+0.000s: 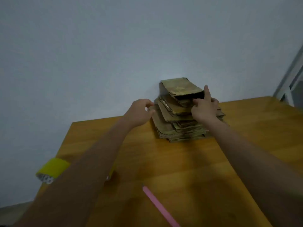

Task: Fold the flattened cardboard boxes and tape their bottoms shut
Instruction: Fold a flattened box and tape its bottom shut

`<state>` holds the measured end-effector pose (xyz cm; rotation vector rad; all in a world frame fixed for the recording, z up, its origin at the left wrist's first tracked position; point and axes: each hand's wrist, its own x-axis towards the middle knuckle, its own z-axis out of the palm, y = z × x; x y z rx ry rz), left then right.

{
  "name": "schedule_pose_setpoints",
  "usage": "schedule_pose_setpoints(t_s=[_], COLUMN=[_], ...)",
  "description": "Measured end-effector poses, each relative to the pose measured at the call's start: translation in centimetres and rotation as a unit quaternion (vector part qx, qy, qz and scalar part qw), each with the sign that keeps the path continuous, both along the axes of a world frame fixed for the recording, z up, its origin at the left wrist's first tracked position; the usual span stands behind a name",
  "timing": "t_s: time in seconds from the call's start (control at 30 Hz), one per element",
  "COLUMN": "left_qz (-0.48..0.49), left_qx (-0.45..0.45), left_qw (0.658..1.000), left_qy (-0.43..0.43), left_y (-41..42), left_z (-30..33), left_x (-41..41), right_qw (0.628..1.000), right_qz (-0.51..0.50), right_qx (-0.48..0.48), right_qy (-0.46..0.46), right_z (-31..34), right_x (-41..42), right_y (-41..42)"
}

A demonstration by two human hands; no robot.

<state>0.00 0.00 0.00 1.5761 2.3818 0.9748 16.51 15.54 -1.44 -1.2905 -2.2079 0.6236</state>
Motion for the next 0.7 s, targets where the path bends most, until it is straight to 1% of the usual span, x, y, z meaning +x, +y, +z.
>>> schedule_pose_setpoints(t_s=[0.07,0.2,0.27,0.33,0.4,0.5,0.7], left_qz=[0.005,0.018,0.022,0.027,0.028,0.028,0.02], left_qx=[-0.007,-0.023,-0.021,-0.023,-0.022,-0.015,0.043], left_qw=[1.0,0.999,0.999,0.999,0.999,0.999,0.998], left_qy=[-0.003,-0.016,-0.015,-0.019,-0.021,-0.023,-0.052], left_y=[0.4,0.5,0.4,0.2,-0.1,-0.9,-3.9], left_z=[-0.3,-1.3,-1.6,-1.8,-1.7,-1.3,0.9], left_x=[-0.1,-0.3,-0.4,-0.5,-0.6,-0.5,1.1], right_qw=[0.998,0.987,0.981,0.978,0.976,0.975,0.972], right_qz=[0.006,0.047,0.053,0.058,0.062,0.073,0.122], right_qx=[0.034,0.069,0.08,0.092,0.126,0.175,0.201], right_qy=[-0.044,-0.137,-0.167,-0.178,-0.165,-0.116,-0.011], right_z=[-0.2,-0.6,-0.7,-0.7,-0.6,0.2,3.1], right_x=[-0.3,-0.7,-0.8,-0.9,-1.0,-0.9,0.4], right_y=[0.8,2.4,2.9,2.8,2.3,0.8,-3.7])
